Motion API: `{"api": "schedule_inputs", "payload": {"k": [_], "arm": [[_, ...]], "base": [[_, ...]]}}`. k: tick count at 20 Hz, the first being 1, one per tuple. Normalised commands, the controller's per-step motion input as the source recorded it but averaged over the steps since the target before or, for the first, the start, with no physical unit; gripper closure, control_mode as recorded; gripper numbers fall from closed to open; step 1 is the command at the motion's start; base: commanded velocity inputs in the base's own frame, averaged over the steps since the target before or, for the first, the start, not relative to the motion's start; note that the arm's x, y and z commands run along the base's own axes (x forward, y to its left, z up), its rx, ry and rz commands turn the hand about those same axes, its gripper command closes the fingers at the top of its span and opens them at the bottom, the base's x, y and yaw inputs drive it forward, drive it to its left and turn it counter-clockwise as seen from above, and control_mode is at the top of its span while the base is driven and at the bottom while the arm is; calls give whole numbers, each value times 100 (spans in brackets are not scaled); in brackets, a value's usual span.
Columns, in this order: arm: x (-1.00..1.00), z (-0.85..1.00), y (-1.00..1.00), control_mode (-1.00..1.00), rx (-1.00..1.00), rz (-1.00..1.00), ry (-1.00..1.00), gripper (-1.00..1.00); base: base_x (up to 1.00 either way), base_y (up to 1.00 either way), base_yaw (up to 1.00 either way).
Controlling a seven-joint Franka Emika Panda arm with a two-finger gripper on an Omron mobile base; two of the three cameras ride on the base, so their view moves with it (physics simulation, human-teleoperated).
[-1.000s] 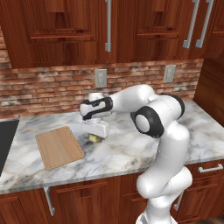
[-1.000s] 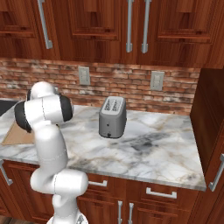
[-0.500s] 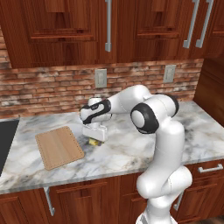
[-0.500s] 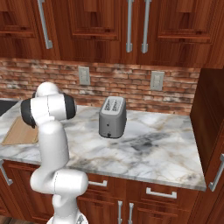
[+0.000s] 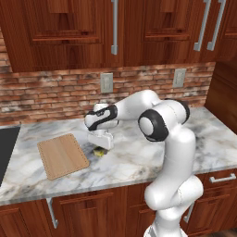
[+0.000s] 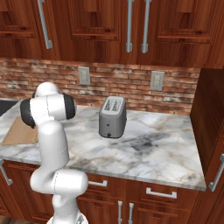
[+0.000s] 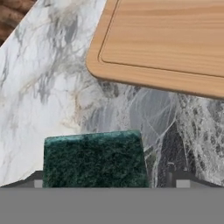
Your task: Pick up the sponge from the counter and clean the cutting board by briefly scrubbing or pressing down on the cutting board. Once finished, release the sponge.
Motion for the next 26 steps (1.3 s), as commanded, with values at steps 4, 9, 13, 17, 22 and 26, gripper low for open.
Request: {"api": "schedule_inputs", "payload": {"k": [4, 9, 13, 17, 22, 26], "arm": [[-17, 48, -16, -100, 0, -1, -7, -100], [-39, 72, -19, -100, 0, 0, -13, -100], [-40, 58, -11, -100, 0, 0, -11, -100], [-30, 19, -11, -100, 0, 0, -5, -100], [-67, 31, -18, -100, 0, 0, -15, -100], [-97, 50, -17, -100, 2, 0, -19, -100]], "base": [[0, 0, 0], [0, 0, 0], [0, 0, 0], [0, 0, 0], [0, 0, 0], [0, 0, 0]]}}
